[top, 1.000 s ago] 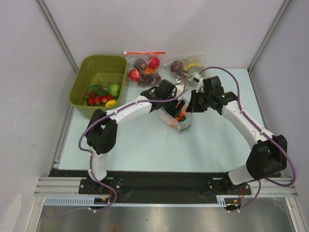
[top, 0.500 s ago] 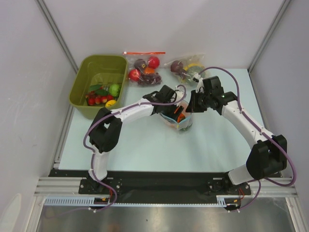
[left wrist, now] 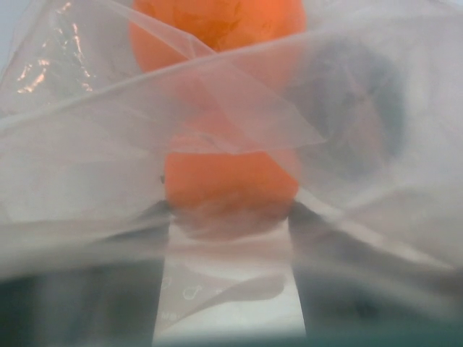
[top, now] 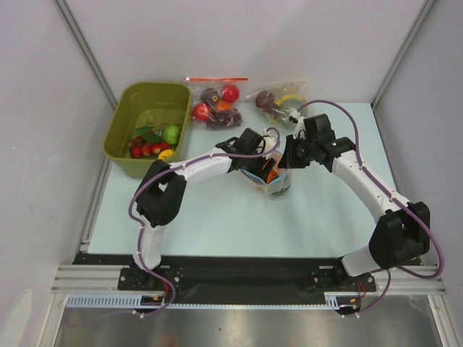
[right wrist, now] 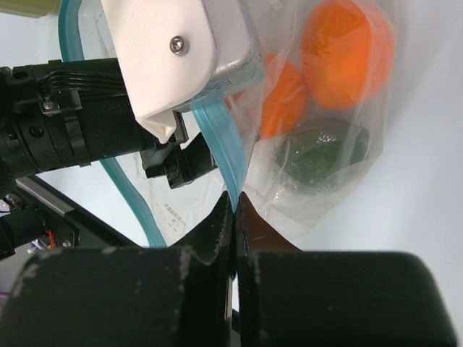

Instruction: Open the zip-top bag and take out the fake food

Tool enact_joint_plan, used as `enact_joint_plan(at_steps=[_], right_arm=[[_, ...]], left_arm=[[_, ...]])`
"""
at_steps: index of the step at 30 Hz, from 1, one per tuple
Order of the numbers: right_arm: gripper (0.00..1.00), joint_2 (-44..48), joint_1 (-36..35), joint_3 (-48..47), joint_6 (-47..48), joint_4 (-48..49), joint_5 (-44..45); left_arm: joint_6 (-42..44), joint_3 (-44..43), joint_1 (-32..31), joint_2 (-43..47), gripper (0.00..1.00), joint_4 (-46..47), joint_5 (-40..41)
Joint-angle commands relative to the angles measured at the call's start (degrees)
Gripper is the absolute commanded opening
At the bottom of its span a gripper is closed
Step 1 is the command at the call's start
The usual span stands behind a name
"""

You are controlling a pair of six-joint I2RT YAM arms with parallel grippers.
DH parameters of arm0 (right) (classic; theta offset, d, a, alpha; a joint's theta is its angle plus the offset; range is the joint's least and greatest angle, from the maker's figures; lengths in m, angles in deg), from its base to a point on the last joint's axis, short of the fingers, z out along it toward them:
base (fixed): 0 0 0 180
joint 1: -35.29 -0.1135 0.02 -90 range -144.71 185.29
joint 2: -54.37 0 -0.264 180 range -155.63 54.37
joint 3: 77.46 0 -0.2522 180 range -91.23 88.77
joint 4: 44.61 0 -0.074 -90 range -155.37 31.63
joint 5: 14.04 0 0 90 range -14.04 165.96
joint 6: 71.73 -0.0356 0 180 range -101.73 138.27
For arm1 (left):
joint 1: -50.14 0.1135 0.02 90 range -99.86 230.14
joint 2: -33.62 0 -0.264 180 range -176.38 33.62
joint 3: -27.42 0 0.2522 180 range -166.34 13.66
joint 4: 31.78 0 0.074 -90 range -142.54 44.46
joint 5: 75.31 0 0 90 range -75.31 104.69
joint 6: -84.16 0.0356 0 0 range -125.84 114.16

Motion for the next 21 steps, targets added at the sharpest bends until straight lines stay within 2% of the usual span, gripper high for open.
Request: enact_joint_plan(at_steps=[1,5,6,9,21], right_arm=[[0.0,0.4,0.3,0.3,0.9,1.0,-0.4],[0.0,0.5,0.5,0.6,0.8,0.9,-0.2],[0.0,0.6,0.5,0.7,0.7,0.9,0.0],[0.0,0.5,0.7,0.8,0.5,0.7,0.4],[0.0,0.2,1.1,1.1,0.1,-0.2,2.1]], left_arm=[[0.4,-1.0,-0.2,-1.3,0.44,0.6,-2.3],[0.5,-1.0,-0.2,-0.1,0.23,0.6,-3.4],[0.5,-0.9,-0.1,0.2,0.14,0.6,-4.2],[0.1,-0.7,-0.1,1.7,0.02,1.1,-5.8],[-2.6,-1.0,0.3,8.0,0.0,1.5,-12.6]])
